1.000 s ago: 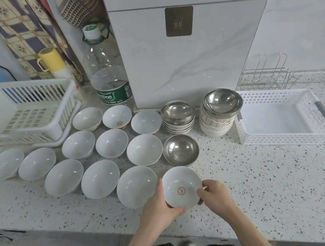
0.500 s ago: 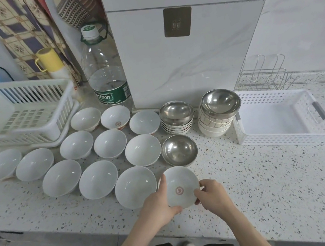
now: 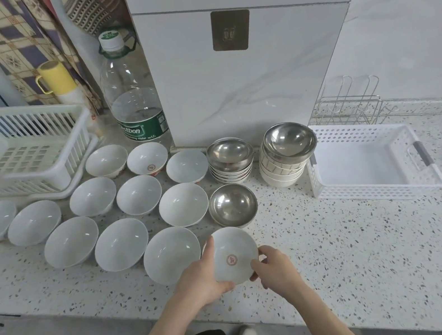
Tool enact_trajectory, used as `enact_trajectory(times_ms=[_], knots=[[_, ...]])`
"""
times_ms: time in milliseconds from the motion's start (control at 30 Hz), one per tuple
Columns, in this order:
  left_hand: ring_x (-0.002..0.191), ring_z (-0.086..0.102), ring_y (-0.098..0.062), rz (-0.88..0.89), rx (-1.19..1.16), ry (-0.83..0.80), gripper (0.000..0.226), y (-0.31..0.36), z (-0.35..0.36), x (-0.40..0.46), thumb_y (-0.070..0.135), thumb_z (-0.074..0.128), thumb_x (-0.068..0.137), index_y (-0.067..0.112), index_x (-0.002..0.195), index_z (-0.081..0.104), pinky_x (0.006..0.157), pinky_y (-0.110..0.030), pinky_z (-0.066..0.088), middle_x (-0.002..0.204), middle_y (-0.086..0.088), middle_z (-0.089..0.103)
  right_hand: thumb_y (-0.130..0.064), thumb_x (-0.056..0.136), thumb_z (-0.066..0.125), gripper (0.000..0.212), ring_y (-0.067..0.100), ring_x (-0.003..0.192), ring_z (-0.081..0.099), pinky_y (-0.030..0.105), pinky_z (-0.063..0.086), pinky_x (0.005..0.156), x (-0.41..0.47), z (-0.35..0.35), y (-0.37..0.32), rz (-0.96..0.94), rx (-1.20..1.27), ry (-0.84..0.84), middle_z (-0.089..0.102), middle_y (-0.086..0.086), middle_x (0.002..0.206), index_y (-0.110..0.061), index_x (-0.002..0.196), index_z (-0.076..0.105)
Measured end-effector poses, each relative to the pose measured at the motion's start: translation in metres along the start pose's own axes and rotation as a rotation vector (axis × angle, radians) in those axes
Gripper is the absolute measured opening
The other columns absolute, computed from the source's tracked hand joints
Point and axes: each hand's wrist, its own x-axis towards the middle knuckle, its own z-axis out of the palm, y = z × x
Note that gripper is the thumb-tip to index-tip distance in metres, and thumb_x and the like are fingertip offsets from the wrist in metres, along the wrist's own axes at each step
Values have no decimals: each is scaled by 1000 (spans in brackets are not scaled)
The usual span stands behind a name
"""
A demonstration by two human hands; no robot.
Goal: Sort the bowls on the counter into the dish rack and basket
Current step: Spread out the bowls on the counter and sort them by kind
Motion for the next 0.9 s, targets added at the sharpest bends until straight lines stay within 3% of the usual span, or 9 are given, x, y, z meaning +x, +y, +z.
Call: enact_trajectory(times_ms=[233, 333, 433, 567, 633, 733, 833, 900], knots=[[100, 64, -20, -7, 18, 1, 108, 4, -8, -6, 43, 72, 82, 40, 155, -8, 85, -33, 55, 125, 0, 62, -39, 93, 48, 31, 9, 52, 54, 24, 47, 53, -1, -10, -1, 32, -10, -16, 74, -2, 75, -23, 117, 60], [87, 61, -15, 7, -7, 0, 96, 2, -16, -9, 40, 67, 85, 45, 154, 2, 79, -30, 53, 121, -1, 64, -39, 93, 49, 33, 10, 57, 57, 25, 46, 54, 2, -20, -5, 28, -19, 38, 72, -3, 68, -22, 117, 64], [87, 57, -12, 38, -43, 82, 73, -1, -30, -6, 42, 60, 91, 45, 153, 21, 74, -25, 46, 113, 3, 66, -34, 94, 52, 32, 7, 51, 54, 20, 43, 49, 8, -30, -15, 4, 11, 114, 71, -3, 66, -19, 119, 65], [49, 57, -5, 86, -370, 92, 42, 2, -59, 8, 40, 56, 94, 35, 135, 50, 51, -16, 44, 76, 7, 77, -31, 94, 51, 40, 4, 64, 58, 18, 40, 52, 18, -43, -38, -36, 70, 214, 72, -4, 76, -23, 133, 51], [38, 51, -5, 105, -582, 61, 32, 10, -77, 19, 38, 54, 97, 29, 127, 55, 38, -12, 36, 71, 3, 77, -30, 94, 51, 43, 5, 65, 57, 19, 41, 53, 25, -48, -52, -55, 77, 240, 72, -4, 77, -22, 137, 47], [34, 44, -6, 98, -727, 91, 24, 24, -100, 42, 36, 52, 99, 29, 121, 56, 32, -14, 29, 72, 0, 77, -29, 94, 51, 44, 9, 66, 58, 24, 46, 60, 36, -56, -76, -76, 114, 273, 72, -3, 80, -19, 137, 47], [34, 40, -8, 46, -841, 97, 21, 36, -119, 66, 29, 51, 100, 25, 121, 53, 33, -17, 21, 72, -4, 76, -30, 95, 49, 47, 16, 91, 63, 40, 51, 90, 50, -59, -99, -66, 188, 317, 72, 3, 96, -14, 139, 46], [34, 39, -8, 36, -878, 88, 22, 42, -130, 79, 27, 51, 100, 22, 122, 50, 33, -17, 19, 75, -7, 76, -31, 96, 49, 49, 13, 85, 60, 41, 48, 89, 60, -59, -111, -36, 284, 330, 72, 2, 90, -14, 141, 42]])
